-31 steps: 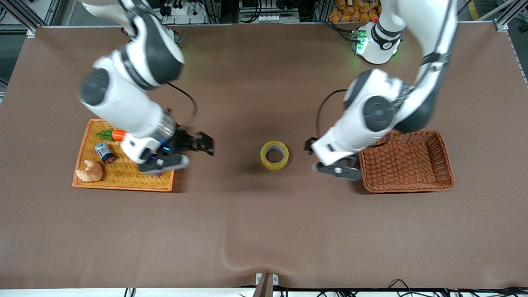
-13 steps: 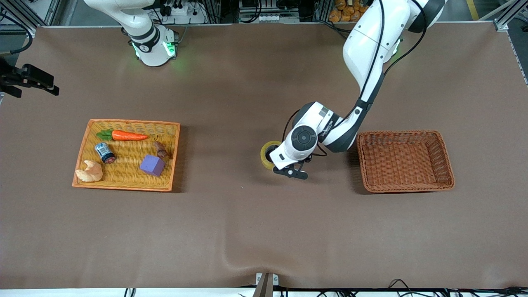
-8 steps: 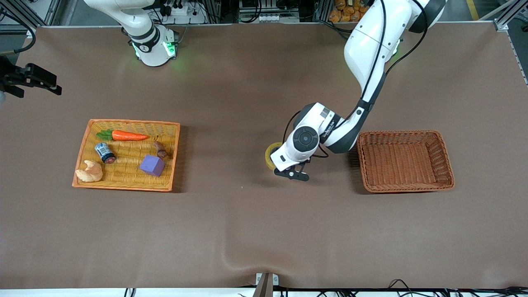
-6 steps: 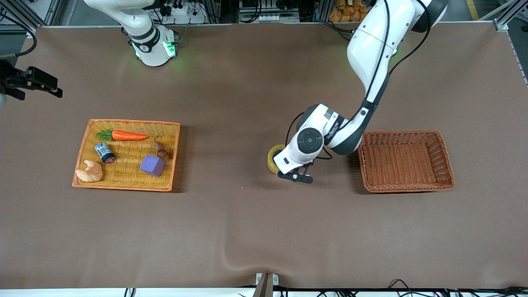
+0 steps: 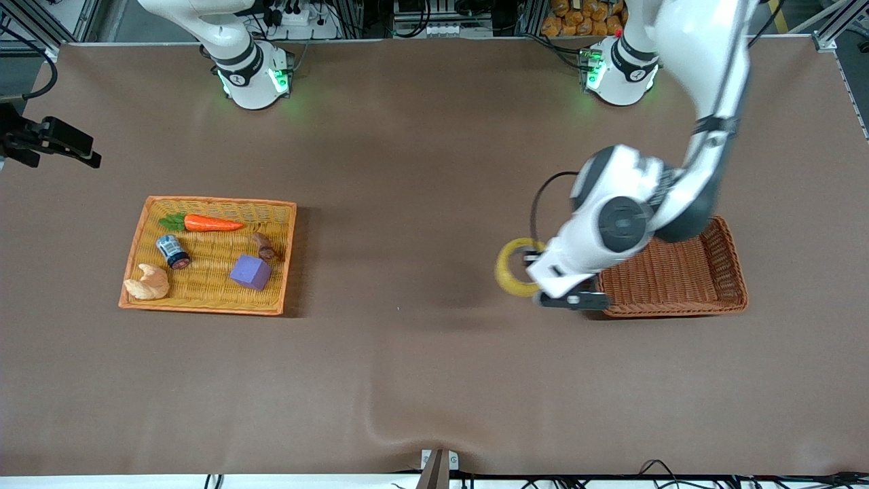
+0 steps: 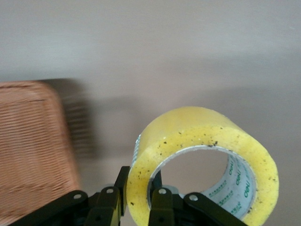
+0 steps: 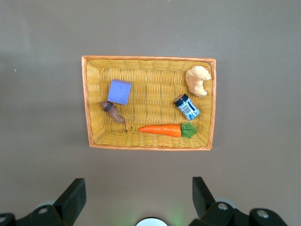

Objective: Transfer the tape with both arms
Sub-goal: 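Carry the tape with the left gripper into the brown basket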

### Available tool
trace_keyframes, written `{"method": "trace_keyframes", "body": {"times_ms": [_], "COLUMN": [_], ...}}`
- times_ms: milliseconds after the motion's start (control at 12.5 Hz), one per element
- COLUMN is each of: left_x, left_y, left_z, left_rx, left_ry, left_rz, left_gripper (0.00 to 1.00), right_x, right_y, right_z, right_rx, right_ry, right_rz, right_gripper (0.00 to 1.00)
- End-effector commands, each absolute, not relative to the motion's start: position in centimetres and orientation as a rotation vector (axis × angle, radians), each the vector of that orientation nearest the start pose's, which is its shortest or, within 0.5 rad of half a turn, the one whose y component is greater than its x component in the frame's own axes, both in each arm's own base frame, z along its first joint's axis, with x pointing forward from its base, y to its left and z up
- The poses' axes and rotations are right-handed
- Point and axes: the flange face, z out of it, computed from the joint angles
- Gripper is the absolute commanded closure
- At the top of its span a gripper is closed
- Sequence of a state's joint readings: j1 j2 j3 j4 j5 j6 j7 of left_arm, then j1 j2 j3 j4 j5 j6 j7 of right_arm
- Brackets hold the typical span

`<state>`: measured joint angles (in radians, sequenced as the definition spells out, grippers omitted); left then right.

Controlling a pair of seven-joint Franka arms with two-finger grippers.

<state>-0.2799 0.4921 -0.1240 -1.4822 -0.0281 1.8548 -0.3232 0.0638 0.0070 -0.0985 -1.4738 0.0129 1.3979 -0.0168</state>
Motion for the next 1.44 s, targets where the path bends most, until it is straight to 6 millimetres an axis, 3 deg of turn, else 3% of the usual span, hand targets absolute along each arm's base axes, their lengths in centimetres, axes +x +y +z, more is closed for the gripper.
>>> {"method": "trace_keyframes", "body": {"times_ms": [0,80,160,399,558,718,798,877,1037,1196,1356], "left_x": [64.8,65.4,65.4,64.3,62.5,61.7,61.7,61.8,62.4,63.8,65.5], "left_y": [-14.9,-9.9,-6.9,-0.8,1.9,2.1,2.4,2.4,2.4,3.0,3.1], "left_z": [39.0,38.4,37.5,32.7,28.9,26.2,25.1,25.1,26.7,32.2,39.8], "left_rx": [-3.172,-3.182,-3.186,-3.185,-3.171,-3.172,-3.170,-3.160,-3.150,-3.116,-3.095], "left_ry": [0.182,0.198,0.224,0.115,0.095,0.101,0.099,0.110,0.133,0.177,0.244], "left_rz": [0.267,0.283,0.310,0.373,0.339,0.305,0.309,0.304,0.258,0.113,-0.010], "left_gripper": [1.00,1.00,1.00,1.00,1.00,1.00,0.84,0.01,0.00,0.00,0.00], "right_x": [53.9,53.9,53.9,54.0,54.0,54.0,54.0,54.0,53.9,53.9,53.9], "right_y": [-2.8,-3.0,-3.0,-3.2,-3.0,-3.0,-3.0,-3.0,-3.2,-3.2,-3.0], "right_z": [65.9,66.3,66.4,66.4,66.5,66.5,66.5,66.5,66.7,66.7,66.7], "right_rx": [-3.118,-3.121,-3.128,-3.135,-3.131,-3.132,-3.132,-3.132,-3.134,-3.135,-3.132], "right_ry": [-0.033,-0.058,-0.066,-0.065,-0.069,-0.068,-0.068,-0.071,-0.066,-0.065,-0.071], "right_rz": [0.115,0.099,0.097,0.093,0.088,0.088,0.088,0.088,0.084,0.084,0.086], "right_gripper": [0.00,0.00,0.00,0.00,0.00,0.00,0.00,0.00,0.00,0.00,0.00]}}
